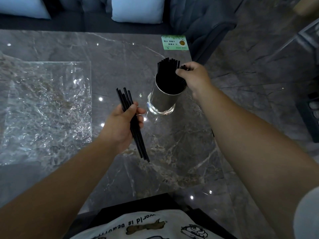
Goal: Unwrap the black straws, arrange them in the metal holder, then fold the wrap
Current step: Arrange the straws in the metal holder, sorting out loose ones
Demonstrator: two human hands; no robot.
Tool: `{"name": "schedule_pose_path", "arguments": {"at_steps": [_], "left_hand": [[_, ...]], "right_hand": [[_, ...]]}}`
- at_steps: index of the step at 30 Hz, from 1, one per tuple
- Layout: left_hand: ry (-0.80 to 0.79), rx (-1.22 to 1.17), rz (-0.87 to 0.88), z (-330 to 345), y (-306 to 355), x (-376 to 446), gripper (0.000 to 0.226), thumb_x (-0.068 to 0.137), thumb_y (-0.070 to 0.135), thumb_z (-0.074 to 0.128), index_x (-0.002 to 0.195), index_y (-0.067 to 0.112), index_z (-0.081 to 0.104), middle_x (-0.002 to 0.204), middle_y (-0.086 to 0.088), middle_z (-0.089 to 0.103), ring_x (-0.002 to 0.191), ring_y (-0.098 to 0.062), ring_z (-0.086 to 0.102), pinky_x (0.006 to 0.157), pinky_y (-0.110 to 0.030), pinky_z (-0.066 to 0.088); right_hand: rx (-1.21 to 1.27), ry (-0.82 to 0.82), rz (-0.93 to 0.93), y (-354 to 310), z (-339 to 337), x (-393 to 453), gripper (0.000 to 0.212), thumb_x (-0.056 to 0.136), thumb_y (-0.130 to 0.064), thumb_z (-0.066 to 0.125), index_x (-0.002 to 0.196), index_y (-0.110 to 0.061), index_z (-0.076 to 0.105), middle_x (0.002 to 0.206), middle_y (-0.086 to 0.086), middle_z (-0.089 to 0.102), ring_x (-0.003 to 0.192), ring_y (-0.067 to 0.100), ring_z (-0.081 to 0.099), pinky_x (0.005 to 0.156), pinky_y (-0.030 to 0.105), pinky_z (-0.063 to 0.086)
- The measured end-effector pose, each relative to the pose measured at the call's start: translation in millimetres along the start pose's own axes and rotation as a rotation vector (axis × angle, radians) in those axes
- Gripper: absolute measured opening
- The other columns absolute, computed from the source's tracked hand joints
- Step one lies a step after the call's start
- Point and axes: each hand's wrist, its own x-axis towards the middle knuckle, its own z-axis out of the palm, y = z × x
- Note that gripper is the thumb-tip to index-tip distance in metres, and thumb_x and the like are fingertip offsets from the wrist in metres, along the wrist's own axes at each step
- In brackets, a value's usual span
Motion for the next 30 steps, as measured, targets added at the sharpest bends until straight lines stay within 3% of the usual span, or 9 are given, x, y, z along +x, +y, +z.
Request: {"name": "schedule_pose_path", "arguments": {"at_steps": [5, 10, 13, 17, 19, 21, 24, 30], "left_hand": [[0.017, -0.007, 0.007, -0.4, 1.7, 0.3, 0.012, 0.102, 0.014, 0.044, 0.1, 0.015, 0.056, 0.076, 0.002, 0.066, 0.064, -0.011, 0.056, 0.06, -0.024, 0.049], [0.023, -0.016, 0.005, 0.6, 6.0, -1.2, 0.012, 0.101, 0.013, 0.045, 0.098, 0.014, 0.057, 0.076, 0.001, 0.067, 0.064, -0.011, 0.056, 0.06, -0.025, 0.048], [-0.021, -0.019, 0.01, 3.0, 14.1, -6.0, 0.012, 0.102, 0.014, 0.045, 0.098, 0.015, 0.057, 0.076, 0.002, 0.067, 0.064, -0.01, 0.056, 0.061, -0.024, 0.048], [-0.089, -0.013, 0.01, 9.4, 28.0, -16.2, 0.013, 0.102, 0.014, 0.044, 0.098, 0.013, 0.056, 0.077, 0.002, 0.069, 0.064, -0.01, 0.058, 0.061, -0.023, 0.05], [-0.1, -0.018, 0.001, 11.2, 35.2, -21.6, 0.011, 0.102, 0.014, 0.044, 0.101, 0.011, 0.055, 0.08, -0.001, 0.069, 0.067, -0.012, 0.061, 0.063, -0.026, 0.051], [-0.122, -0.039, -0.01, 11.0, 42.0, -26.7, 0.01, 0.102, 0.013, 0.045, 0.103, 0.008, 0.054, 0.084, -0.005, 0.07, 0.075, -0.017, 0.065, 0.069, -0.03, 0.053], [-0.19, -0.01, -0.025, 9.1, 49.4, -36.1, 0.015, 0.102, 0.013, 0.044, 0.099, 0.009, 0.057, 0.088, -0.005, 0.074, 0.088, -0.02, 0.071, 0.076, -0.034, 0.057], [-0.223, 0.078, -0.051, -6.0, 50.3, -53.3, 0.019, 0.102, 0.016, 0.044, 0.109, 0.01, 0.06, 0.11, -0.011, 0.073, 0.105, -0.028, 0.068, 0.086, -0.042, 0.057]], "right_hand": [[0.009, -0.015, -0.009, -3.2, 0.3, 1.4, 0.013, 0.083, -0.009, 0.07, 0.078, -0.02, 0.065, 0.077, -0.004, 0.066, 0.062, 0.003, 0.064, 0.052, 0.013, 0.048], [-0.007, -0.001, -0.057, -22.3, -8.5, -1.2, 0.006, 0.085, -0.017, 0.07, 0.083, -0.022, 0.068, 0.084, -0.005, 0.068, 0.079, 0.005, 0.063, 0.068, 0.016, 0.05], [-0.025, 0.058, -0.173, -53.9, -21.0, -6.2, 0.007, 0.086, -0.02, 0.069, 0.092, -0.017, 0.071, 0.085, -0.006, 0.068, 0.078, 0.002, 0.062, 0.075, 0.019, 0.052], [-0.029, 0.103, -0.376, -115.3, -49.2, -28.8, 0.005, 0.087, -0.027, 0.065, 0.082, -0.028, 0.068, 0.072, -0.012, 0.064, 0.06, -0.003, 0.057, 0.06, 0.016, 0.047], [0.0, 0.021, -0.399, -131.6, -54.2, -45.8, 0.005, 0.085, -0.029, 0.066, 0.082, -0.025, 0.069, 0.067, -0.011, 0.065, 0.059, 0.002, 0.058, 0.057, 0.02, 0.047], [-0.002, -0.169, -0.336, -129.1, -40.4, -66.1, 0.004, 0.084, -0.022, 0.069, 0.081, -0.021, 0.071, 0.06, -0.009, 0.065, 0.053, 0.003, 0.056, 0.052, 0.019, 0.046], [-0.144, -0.393, -0.222, -102.2, -1.8, -98.1, 0.003, 0.085, -0.017, 0.07, 0.083, -0.017, 0.072, 0.058, -0.007, 0.065, 0.05, 0.002, 0.056, 0.048, 0.015, 0.044], [-0.203, -0.447, -0.177, -72.6, 38.9, -129.4, 0.004, 0.085, -0.024, 0.072, 0.088, -0.023, 0.074, 0.062, -0.011, 0.069, 0.056, -0.004, 0.058, 0.05, 0.011, 0.044]]}}
